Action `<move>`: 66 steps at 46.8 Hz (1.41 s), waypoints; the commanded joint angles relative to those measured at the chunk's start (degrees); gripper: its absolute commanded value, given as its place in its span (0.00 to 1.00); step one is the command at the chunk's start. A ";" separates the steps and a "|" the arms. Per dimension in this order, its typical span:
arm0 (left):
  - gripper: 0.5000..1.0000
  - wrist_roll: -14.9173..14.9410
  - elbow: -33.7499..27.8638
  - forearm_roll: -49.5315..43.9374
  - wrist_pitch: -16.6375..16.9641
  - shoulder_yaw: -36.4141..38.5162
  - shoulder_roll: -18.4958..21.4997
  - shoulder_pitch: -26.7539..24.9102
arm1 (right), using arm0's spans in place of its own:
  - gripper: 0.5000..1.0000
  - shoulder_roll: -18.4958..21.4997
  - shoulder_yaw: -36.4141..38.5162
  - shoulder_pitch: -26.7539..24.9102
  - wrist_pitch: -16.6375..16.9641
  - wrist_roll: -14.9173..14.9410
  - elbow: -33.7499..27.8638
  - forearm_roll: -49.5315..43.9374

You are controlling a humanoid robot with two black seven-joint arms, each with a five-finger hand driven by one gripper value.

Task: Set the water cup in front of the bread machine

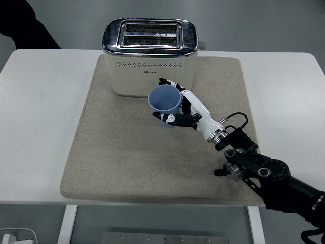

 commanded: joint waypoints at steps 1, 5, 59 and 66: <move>1.00 0.00 0.00 0.00 0.00 0.00 0.00 0.00 | 0.86 0.00 0.00 0.00 0.00 0.00 0.00 0.03; 1.00 0.00 0.00 0.00 0.00 0.00 0.00 0.00 | 0.86 0.00 0.00 0.00 0.18 0.00 0.00 0.11; 1.00 0.00 0.00 0.00 0.00 0.00 0.00 0.00 | 0.86 -3.25 0.26 -0.09 2.37 0.00 0.62 1.43; 1.00 0.00 0.00 0.00 0.00 0.00 0.00 0.09 | 0.86 -4.39 0.26 -0.09 2.73 0.00 0.62 1.52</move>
